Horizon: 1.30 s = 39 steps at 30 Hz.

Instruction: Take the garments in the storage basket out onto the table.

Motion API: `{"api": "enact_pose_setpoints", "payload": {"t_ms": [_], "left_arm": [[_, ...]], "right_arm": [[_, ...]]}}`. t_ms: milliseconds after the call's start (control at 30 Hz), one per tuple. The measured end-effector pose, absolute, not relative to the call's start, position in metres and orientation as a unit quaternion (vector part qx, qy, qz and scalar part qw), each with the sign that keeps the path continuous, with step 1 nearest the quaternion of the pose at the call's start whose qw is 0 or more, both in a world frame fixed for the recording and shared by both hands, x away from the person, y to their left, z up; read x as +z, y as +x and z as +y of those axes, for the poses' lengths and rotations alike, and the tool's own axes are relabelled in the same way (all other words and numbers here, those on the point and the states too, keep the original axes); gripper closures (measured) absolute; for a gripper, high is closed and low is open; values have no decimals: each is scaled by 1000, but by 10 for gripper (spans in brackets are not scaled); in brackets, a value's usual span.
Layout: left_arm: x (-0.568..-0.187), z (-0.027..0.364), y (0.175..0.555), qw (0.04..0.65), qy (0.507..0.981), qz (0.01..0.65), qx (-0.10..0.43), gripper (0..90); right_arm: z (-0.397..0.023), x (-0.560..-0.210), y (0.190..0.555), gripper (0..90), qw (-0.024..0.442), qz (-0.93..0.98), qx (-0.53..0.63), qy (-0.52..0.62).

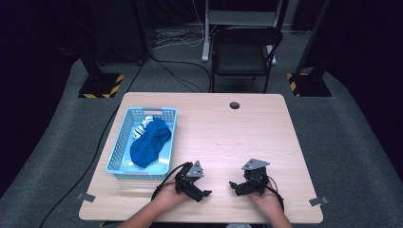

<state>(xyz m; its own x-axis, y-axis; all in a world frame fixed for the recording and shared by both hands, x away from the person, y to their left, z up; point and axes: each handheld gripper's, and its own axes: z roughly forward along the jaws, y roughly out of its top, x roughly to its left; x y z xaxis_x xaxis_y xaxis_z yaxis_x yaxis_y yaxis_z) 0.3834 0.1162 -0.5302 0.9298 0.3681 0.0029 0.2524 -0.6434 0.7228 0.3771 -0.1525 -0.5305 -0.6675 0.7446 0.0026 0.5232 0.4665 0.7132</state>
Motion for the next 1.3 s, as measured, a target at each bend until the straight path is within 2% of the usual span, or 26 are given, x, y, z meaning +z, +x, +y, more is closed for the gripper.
{"api": "enact_pose_setpoints", "payload": {"t_ms": [1000, 1300], "left_arm": [[-530, 116, 379, 385, 900, 185, 80, 63], [-526, 119, 381, 387, 901, 189, 54, 94]], "right_arm": [[-152, -531, 377, 0, 158, 842, 353, 376], [-152, -531, 377, 0, 158, 843, 353, 375]]}}
